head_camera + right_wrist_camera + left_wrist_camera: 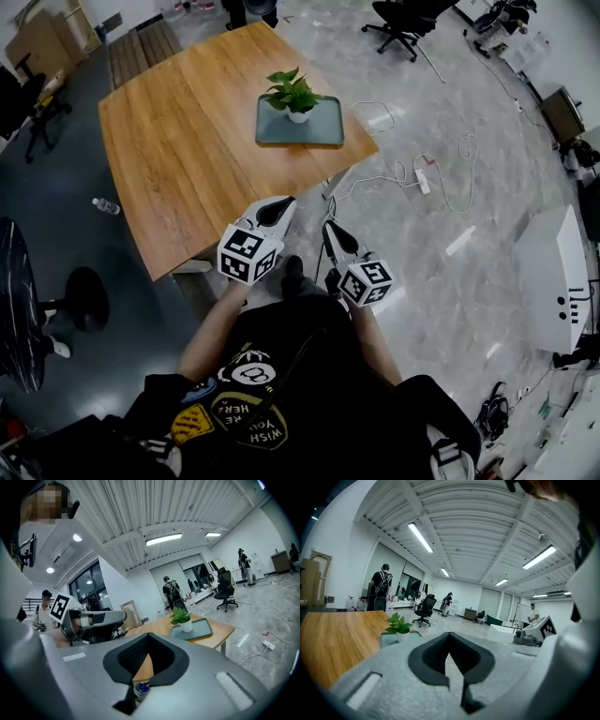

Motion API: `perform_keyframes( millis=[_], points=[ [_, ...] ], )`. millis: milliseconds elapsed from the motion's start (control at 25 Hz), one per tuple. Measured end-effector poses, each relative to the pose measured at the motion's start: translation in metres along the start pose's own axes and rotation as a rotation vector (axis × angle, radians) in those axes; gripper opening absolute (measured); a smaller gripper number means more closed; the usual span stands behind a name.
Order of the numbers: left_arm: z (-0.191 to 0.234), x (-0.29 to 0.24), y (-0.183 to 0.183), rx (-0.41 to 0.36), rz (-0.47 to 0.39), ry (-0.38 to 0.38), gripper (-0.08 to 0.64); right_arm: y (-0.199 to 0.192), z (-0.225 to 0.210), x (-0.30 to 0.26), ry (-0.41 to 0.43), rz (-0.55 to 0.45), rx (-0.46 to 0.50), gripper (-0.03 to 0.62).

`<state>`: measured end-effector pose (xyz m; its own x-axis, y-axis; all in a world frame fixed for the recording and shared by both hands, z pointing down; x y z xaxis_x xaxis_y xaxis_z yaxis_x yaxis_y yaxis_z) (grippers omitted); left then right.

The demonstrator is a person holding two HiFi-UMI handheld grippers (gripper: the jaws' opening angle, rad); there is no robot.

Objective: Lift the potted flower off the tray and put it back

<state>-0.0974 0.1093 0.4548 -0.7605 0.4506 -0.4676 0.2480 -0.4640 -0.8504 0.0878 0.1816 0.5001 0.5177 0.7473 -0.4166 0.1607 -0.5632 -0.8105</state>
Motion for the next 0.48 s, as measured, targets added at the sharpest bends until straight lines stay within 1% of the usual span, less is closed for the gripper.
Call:
perform_keyframes(
  millis=[160,240,360,480],
  points=[
    [0.018,-0.049,0.010,0.001,0.025,0.084,-0.005,0.029,-0.050,-0.032,0.047,0.035,0.005,0.002],
    [0.028,-0.068,0.012,0.012,0.040,0.115,-0.005,0.043,-0.070,-0.052,0.068,0.055,0.030,0.002],
    [0.045,-0.085,0.015,0.056,0.052,0.130,-0.005,0.060,-0.091,-0.084,0.085,0.075,0.069,0.002],
    [0.067,-0.098,0.013,0.105,0.070,0.137,-0.005,0.066,-0.114,-0.123,0.100,0.102,0.088,0.002]
  ],
)
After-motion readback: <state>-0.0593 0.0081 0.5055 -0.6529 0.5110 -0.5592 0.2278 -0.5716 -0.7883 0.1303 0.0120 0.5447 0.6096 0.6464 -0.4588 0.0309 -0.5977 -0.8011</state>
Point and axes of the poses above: the fingertips, and each gripper's own axes: x backward along the fingers, z to its left, y out of its top, the point moved 9 cm from there along x, backward along the fingers, and after that the axes turned 13 degrees about z, right-handed, at the moved point
